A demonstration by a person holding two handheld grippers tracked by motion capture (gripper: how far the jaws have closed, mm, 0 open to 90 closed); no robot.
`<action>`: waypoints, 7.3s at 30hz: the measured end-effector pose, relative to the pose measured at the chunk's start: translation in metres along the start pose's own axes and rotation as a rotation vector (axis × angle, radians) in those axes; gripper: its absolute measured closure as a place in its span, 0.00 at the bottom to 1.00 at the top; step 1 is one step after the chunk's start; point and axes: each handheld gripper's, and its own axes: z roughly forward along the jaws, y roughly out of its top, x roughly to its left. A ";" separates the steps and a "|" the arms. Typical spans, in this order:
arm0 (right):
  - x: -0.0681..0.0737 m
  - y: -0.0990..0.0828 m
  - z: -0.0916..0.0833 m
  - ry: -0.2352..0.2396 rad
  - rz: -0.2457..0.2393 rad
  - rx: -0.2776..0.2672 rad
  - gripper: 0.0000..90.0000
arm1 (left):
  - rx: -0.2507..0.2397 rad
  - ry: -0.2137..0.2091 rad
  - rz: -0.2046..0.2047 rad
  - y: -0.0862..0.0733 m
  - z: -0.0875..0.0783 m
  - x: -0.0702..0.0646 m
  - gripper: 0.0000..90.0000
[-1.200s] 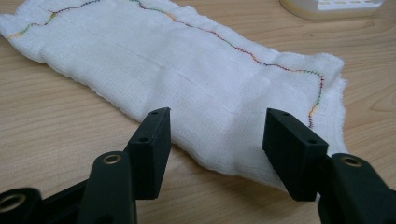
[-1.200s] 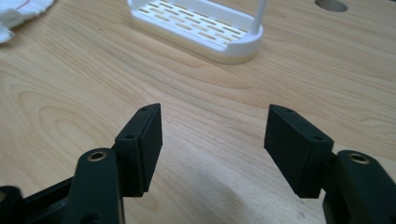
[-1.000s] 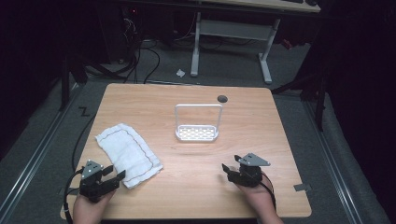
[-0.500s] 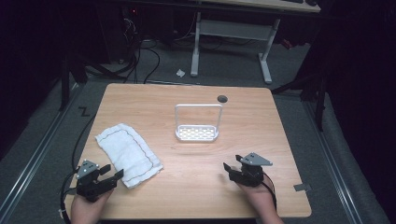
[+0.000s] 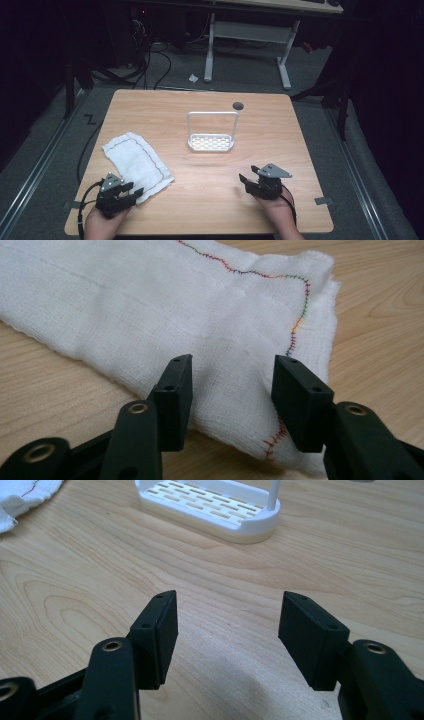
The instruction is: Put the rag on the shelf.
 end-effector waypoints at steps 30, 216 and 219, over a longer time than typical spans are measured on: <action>0.001 0.003 -0.005 0.032 -0.019 -0.022 0.69 | 0.071 -0.221 0.140 0.031 0.052 -0.099 0.85; 0.058 0.146 -0.029 0.118 -0.108 -0.322 0.93 | -0.529 -0.271 0.087 0.166 -0.015 -0.097 0.95; 0.058 0.152 -0.032 0.112 -0.114 -0.336 0.93 | -0.545 -0.267 0.096 0.171 -0.020 -0.097 0.95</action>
